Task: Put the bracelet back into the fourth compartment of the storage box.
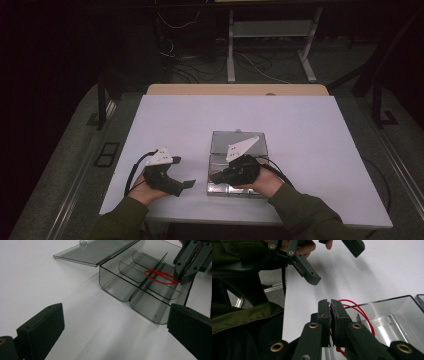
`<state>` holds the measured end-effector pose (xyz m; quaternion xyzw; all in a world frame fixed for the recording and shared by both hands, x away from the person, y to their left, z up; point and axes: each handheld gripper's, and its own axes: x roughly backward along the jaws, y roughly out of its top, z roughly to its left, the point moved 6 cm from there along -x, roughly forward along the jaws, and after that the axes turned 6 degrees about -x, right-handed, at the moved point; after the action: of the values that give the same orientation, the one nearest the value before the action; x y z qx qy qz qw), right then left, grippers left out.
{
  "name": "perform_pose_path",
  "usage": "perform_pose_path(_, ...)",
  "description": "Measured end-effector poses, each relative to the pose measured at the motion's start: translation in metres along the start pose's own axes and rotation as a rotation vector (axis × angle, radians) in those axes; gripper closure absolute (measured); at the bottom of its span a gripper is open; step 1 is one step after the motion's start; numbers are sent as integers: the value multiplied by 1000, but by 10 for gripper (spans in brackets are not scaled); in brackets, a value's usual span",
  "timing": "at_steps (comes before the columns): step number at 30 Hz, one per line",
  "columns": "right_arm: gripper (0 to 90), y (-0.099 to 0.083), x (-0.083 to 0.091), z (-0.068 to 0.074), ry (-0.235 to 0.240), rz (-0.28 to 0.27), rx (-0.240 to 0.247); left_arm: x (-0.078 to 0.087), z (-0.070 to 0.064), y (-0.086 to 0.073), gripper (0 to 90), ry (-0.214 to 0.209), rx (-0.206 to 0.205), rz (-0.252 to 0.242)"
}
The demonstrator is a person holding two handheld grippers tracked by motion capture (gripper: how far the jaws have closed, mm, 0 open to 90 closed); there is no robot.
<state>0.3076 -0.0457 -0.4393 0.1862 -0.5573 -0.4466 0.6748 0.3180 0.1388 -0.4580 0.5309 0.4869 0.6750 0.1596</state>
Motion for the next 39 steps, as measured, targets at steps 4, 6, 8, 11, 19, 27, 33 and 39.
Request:
perform_pose_path(4, 855, -1, -4, -2, -6, 9, 14, 0, 0, 0, 5, -1, 0, -1)
perform_pose_path(6, 848, -2, -5, -1, -1, 13, -3, 0, 0, 0, 5, -2, -2, 2)
perform_pose_path(8, 843, -3, -5, -3, -7, 22, 9, 0, 0, 0, 5, -2, -3, 2)
perform_pose_path(11, 843, -3, -6, -3, -6, 25, 13, 0, 0, 0, 5, -2, -2, 1)
perform_pose_path(19, 806, -3, -4, -3, -8, 25, 13, 0, 0, 0, 5, -2, -5, 2)
perform_pose_path(27, 645, -5, 7, -7, -30, 11, -28, 0, 0, 0, 5, -2, -5, 0)
perform_pose_path(33, 511, -9, 21, -16, -63, -14, -38, 0, 0, 0, 5, -1, -6, 2)
perform_pose_path(39, 458, -12, 35, -24, -107, -46, -53, 0, 0, 0, 5, -1, -7, 3)
